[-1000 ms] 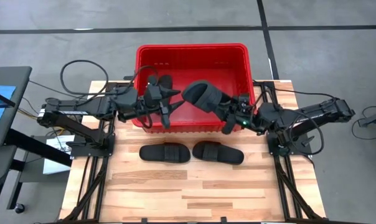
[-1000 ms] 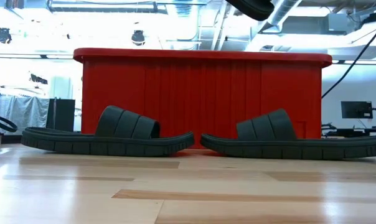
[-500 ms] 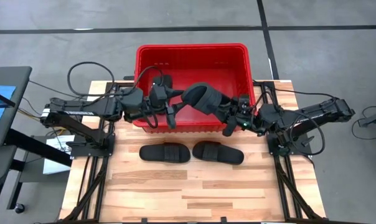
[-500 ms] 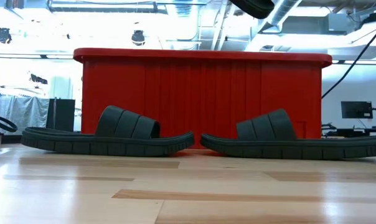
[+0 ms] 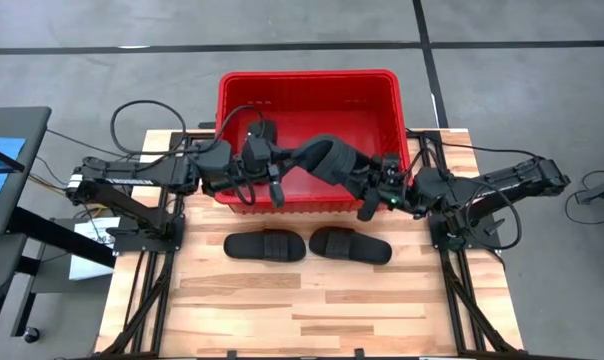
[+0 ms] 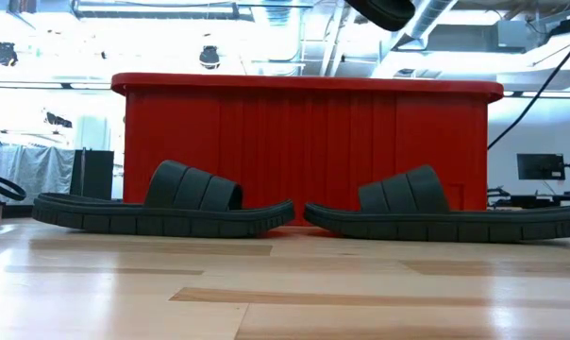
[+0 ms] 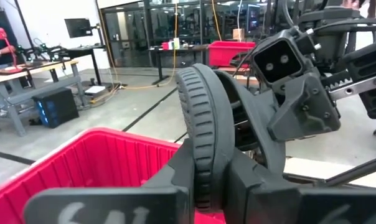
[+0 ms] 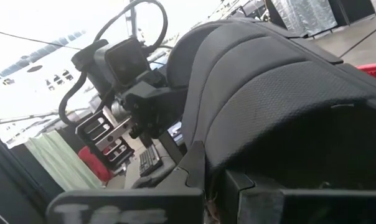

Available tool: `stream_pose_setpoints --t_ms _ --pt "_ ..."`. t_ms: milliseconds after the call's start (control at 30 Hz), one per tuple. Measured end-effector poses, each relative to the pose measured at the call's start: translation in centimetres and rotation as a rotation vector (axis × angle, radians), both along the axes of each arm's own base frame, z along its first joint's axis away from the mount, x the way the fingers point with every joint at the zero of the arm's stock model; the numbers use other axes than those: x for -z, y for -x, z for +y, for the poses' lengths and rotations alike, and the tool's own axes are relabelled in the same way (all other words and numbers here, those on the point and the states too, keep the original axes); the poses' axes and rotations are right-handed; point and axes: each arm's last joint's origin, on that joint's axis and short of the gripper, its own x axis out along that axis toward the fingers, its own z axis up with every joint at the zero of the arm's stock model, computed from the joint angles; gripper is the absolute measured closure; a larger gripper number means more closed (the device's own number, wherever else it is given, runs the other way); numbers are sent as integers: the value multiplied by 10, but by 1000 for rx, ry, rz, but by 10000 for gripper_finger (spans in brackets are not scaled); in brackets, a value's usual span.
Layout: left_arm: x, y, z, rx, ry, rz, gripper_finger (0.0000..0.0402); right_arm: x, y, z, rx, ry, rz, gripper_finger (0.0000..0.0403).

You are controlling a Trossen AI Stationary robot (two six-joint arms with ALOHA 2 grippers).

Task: Pick and place slides into bin
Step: Put the black slide into the red bin

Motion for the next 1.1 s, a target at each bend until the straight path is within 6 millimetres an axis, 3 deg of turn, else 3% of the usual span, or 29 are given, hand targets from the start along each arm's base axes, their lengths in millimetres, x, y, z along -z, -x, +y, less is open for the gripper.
stream_pose_setpoints --t_ms 200,700,1100 --pt "0 0 0 8 -18 7 375 1 0 1 -30 6 8 388" --pt "0 1 0 -4 -45 22 375 11 1 -3 -42 34 138 275" --pt "2 1 1 -20 -87 56 375 7 39 1 -88 60 264 207"
